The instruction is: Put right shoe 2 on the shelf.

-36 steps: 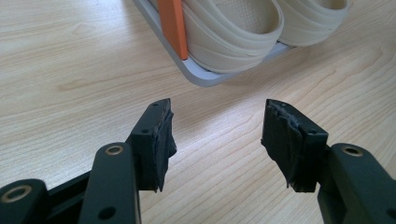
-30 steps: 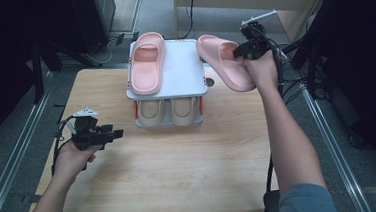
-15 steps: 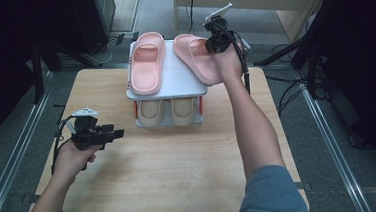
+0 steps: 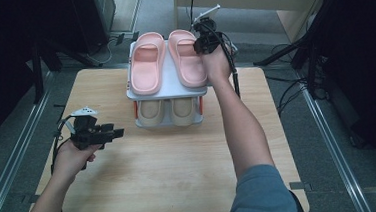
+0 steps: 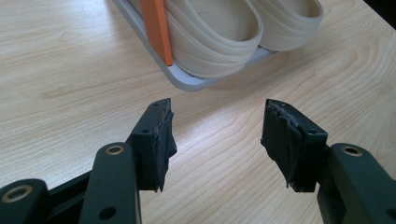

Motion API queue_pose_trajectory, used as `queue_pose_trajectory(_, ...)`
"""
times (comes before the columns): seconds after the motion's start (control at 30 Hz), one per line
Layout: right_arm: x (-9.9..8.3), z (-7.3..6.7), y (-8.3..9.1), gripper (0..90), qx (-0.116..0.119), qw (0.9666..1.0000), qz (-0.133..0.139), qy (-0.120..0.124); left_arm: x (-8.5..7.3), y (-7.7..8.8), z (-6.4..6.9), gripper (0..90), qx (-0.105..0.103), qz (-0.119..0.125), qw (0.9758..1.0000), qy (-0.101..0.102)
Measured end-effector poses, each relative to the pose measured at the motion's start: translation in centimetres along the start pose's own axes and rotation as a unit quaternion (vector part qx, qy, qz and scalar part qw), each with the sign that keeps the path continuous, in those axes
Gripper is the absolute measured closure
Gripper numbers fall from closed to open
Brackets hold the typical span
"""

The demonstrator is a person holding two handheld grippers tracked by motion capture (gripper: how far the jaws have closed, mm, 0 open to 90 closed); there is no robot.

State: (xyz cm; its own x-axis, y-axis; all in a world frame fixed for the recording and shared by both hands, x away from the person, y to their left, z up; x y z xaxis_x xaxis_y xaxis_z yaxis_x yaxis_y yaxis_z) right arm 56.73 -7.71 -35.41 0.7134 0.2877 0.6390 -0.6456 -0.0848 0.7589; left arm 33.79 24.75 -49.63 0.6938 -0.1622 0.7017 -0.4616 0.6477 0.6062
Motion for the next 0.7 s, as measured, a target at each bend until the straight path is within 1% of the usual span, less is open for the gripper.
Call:
queue_pose_trajectory(0.1, -0.4, -0.3, 0.4, 72.9, 0.018, 0.9998, 0.002, -0.002, 0.0, 0.0, 0.0, 43.2, -0.001, -0.004, 1.0000, -0.004)
queue_pose_trajectory(0.17, -0.6, -0.3, 0.6, 72.5, 0.025, 0.9996, 0.008, -0.001, 0.0, -0.1, 0.1, 43.2, 0.000, -0.001, 1.0000, -0.002)
queue_pose_trajectory(0.23, -0.9, -0.3, 0.8, 71.6, 0.039, 0.9991, 0.012, -0.006, 0.0, -0.1, 0.1, 43.2, 0.000, -0.004, 1.0000, -0.004)
queue_pose_trajectory(0.27, -1.0, -0.4, 0.9, 70.6, 0.044, 0.9990, 0.007, -0.007, 0.0, -0.1, 0.1, 43.2, 0.001, -0.003, 1.0000, -0.003)
queue_pose_trajectory(0.37, -1.2, -0.5, 1.4, 68.3, 0.060, 0.9980, 0.015, -0.009, 0.1, -0.2, 0.1, 43.2, 0.000, -0.002, 1.0000, -0.004)
queue_pose_trajectory(0.47, -1.4, -0.8, 1.9, 64.5, 0.069, 0.9974, 0.023, -0.002, 0.2, -0.3, 0.1, 43.2, -0.001, -0.003, 1.0000, -0.003)
queue_pose_trajectory(0.53, -1.6, -1.0, 2.1, 60.7, 0.073, 0.9968, 0.030, 0.009, 0.3, -0.5, 0.1, 43.2, -0.001, -0.003, 1.0000, -0.005)
queue_pose_trajectory(0.6, -1.9, -1.2, 2.2, 60.7, 0.077, 0.9962, 0.037, 0.016, 0.4, -0.5, 0.1, 43.2, -0.002, -0.007, 1.0000, -0.007)
queue_pose_trajectory(0.7, -2.3, -1.3, 2.4, 61.4, 0.089, 0.9950, 0.043, 0.013, 0.5, -0.8, 0.1, 43.2, -0.003, -0.002, 1.0000, -0.006)
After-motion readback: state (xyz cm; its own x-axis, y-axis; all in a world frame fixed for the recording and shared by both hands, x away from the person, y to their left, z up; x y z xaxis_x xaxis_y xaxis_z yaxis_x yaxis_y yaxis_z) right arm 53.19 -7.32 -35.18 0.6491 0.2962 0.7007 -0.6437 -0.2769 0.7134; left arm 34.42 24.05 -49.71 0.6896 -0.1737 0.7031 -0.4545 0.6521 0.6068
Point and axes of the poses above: each handheld gripper's, and its own axes: y roughly backward along the jaws, x roughly out of its top, z roughly to its right, the point moved 3 cm from there along -y, roughly forward along the jaws, and after that the axes turned 7 degrees about -x, right-handed, at the moved point
